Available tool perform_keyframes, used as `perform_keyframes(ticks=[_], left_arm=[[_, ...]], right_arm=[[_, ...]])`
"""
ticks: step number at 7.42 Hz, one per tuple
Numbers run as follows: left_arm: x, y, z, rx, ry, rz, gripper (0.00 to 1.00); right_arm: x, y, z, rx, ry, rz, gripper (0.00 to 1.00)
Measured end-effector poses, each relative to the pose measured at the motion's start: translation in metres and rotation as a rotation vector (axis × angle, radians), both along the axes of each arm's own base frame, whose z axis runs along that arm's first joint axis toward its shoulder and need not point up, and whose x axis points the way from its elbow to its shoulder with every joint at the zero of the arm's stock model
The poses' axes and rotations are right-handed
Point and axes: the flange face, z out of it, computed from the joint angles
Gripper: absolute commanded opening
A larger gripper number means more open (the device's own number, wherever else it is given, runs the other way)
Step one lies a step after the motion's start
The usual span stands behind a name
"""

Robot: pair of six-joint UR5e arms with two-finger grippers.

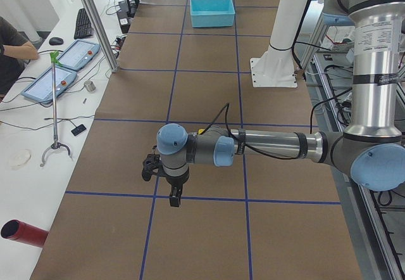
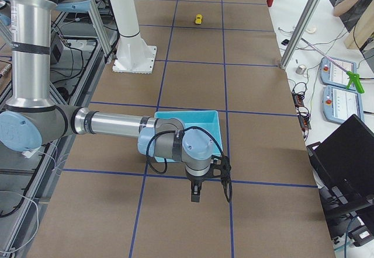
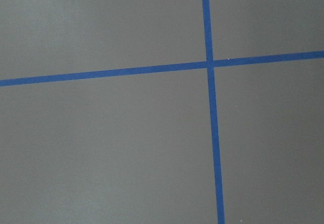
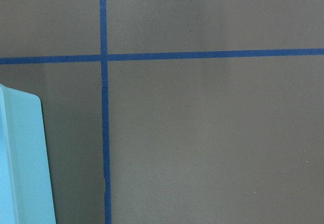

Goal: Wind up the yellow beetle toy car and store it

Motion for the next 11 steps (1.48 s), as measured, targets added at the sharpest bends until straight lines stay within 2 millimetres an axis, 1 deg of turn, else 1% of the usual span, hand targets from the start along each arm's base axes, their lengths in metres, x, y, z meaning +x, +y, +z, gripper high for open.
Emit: perform_keyframes(ticks=[5, 8, 11], left_arm=[[-0.001, 0.006, 0.004, -0.017, 0.008, -0.009, 0.99], [0.006, 0.005, -0.001, -0.017, 0.091, -0.003, 0.99], [0.008, 0.007, -0.010, 0.000, 0.115, 0.004, 0.99]], right_arm=[[0.000, 0.001, 0.002, -0.003, -0.001, -0.001, 1.00], [0.000, 0.001, 0.002, -0.003, 0.000, -0.001, 1.00], [0.000, 0.001, 0.002, -0.005, 0.000, 0.000, 1.00]])
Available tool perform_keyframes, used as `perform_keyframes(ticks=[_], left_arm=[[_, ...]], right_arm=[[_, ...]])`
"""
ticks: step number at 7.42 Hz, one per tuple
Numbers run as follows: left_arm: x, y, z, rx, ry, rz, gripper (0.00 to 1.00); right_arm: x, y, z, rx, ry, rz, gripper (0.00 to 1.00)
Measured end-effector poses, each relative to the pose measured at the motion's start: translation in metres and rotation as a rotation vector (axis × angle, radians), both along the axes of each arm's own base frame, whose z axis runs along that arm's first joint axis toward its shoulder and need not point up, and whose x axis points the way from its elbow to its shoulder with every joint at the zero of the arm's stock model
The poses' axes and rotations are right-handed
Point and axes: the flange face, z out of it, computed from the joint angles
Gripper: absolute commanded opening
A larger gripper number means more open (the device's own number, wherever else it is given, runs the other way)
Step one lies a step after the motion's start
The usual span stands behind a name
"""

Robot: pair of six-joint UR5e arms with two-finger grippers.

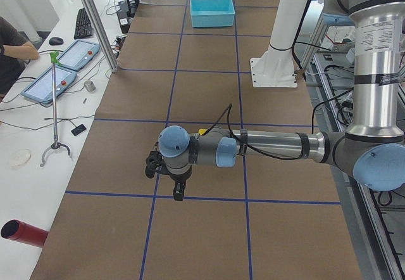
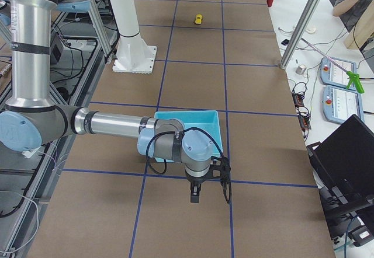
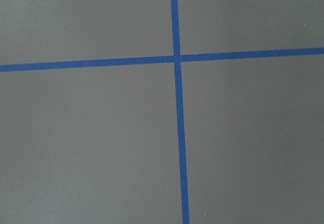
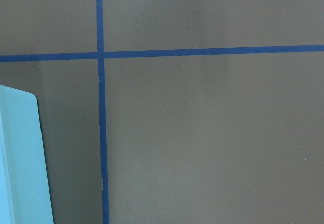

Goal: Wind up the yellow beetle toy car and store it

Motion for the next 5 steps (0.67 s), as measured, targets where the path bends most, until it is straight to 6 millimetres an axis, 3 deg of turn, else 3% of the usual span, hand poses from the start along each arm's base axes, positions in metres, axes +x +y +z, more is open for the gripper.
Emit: perform_keyframes(ticks=[2, 5], left_arm=[[0.001, 0.000, -0.015, 0.036, 0.009, 0.003, 0.99], [0.003, 0.002, -0.019, 0.048, 0.038, 0.005, 0.99]], right_arm=[[0.000, 0.000, 0.000, -0.001, 0.000, 0.000, 1.00], [0.000, 0.000, 0.000, -0.001, 0.000, -0.001, 1.00]])
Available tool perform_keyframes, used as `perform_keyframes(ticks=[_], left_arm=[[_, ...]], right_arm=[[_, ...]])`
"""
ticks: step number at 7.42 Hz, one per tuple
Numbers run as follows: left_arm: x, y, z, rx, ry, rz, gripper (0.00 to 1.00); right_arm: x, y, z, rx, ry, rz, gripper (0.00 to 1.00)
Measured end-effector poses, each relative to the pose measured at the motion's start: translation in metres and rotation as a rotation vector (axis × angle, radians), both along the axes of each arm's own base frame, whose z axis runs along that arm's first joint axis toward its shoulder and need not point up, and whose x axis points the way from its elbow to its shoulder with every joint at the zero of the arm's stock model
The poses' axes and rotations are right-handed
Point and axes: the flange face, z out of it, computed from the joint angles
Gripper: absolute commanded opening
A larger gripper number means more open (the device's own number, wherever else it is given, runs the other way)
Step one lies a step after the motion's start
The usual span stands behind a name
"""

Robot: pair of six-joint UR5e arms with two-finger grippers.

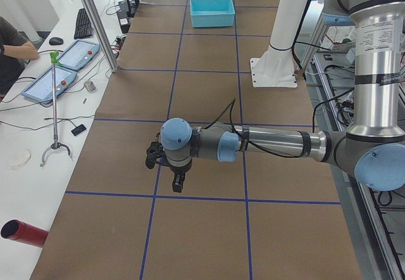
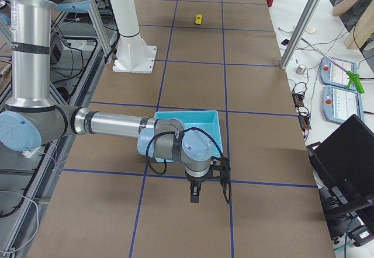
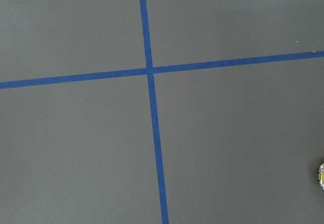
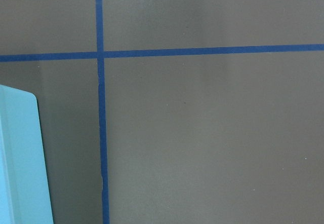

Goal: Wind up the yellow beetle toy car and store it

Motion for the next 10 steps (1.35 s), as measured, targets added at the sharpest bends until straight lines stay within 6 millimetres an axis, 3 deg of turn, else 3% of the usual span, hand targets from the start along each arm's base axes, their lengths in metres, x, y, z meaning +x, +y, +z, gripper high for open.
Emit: perform_keyframes(ticks=[2, 4, 6, 10], left_arm=[[0.005, 0.007, -0.006, 0.051, 0.004, 0.014, 0.99], [0.032, 0.014, -0.019, 0.154, 0.011, 0.075, 0.99], [0.071, 0.024, -0.037, 0.293, 0.030, 0.164, 0.99], [0.172, 0.058, -0.079, 0.604, 0.079, 0.390, 0.99]], right_arm=[[0.000, 0.000, 0.000, 0.001, 0.000, 0.000, 1.00], [0.000, 0.000, 0.000, 0.001, 0.000, 0.000, 1.00], [0.000, 0.000, 0.000, 0.000, 0.000, 0.000, 1.00], [0.000, 0.000, 0.000, -0.001, 0.000, 0.001, 1.00]])
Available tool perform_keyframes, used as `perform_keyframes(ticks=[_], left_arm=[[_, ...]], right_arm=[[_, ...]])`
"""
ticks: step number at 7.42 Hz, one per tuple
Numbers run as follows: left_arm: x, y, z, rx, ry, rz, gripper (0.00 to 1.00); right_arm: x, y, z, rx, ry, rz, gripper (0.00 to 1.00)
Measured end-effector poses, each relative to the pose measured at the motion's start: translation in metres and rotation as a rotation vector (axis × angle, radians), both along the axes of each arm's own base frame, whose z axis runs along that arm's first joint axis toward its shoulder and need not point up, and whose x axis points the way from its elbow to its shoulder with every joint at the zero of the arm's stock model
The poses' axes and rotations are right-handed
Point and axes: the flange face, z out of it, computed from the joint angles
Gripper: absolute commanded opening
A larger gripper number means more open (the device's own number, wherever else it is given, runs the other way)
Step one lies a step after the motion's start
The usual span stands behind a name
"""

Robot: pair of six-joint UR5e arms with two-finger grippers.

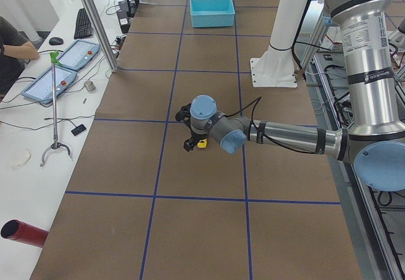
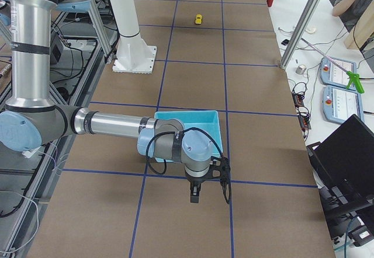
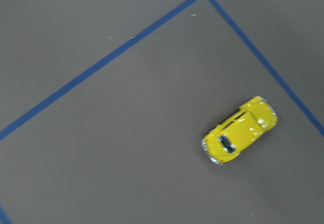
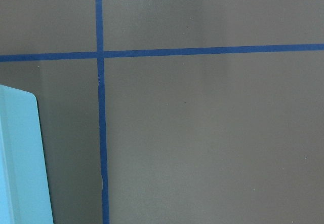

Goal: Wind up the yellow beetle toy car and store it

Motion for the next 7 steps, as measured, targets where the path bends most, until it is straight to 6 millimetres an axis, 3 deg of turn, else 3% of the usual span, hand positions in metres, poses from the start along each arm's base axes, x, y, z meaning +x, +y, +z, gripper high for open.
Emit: perform_keyframes(ticks=[2, 3, 6, 7], left_arm=[[0.050, 0.019, -0.020, 0.114, -0.003, 0.086, 0.99], [0.064, 0.029, -0.024, 0.170, -0.014, 0.104, 0.99], [0.109, 0.069, -0.013, 0.337, -0.053, 0.207, 0.99], [0.115, 0.078, -0.011, 0.354, -0.052, 0.232, 0.99]], right_arm=[[0.000, 0.000, 0.000, -0.001, 0.000, 0.001, 1.00], [0.000, 0.000, 0.000, -0.001, 0.000, 0.001, 1.00], [0.000, 0.000, 0.000, -0.002, 0.000, 0.002, 1.00], [0.000, 0.000, 0.000, -0.002, 0.000, 0.003, 1.00]])
